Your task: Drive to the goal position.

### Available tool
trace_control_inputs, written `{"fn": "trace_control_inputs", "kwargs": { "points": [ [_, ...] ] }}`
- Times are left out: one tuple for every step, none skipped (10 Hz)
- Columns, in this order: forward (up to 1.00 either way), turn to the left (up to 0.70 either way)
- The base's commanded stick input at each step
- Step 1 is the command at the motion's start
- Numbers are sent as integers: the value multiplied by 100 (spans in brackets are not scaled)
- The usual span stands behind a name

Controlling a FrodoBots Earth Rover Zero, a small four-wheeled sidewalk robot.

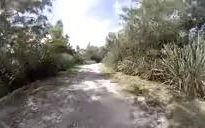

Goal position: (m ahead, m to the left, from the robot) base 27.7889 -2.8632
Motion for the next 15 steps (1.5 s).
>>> {"fn": "trace_control_inputs", "kwargs": {
  "points": [
    [85, 0],
    [85, 0],
    [85, 0],
    [85, 0],
    [85, 0],
    [85, 0],
    [85, 0],
    [85, 0],
    [85, 7],
    [85, 18],
    [85, 29],
    [85, 21],
    [85, 4],
    [85, 0],
    [85, 0]
  ]
}}
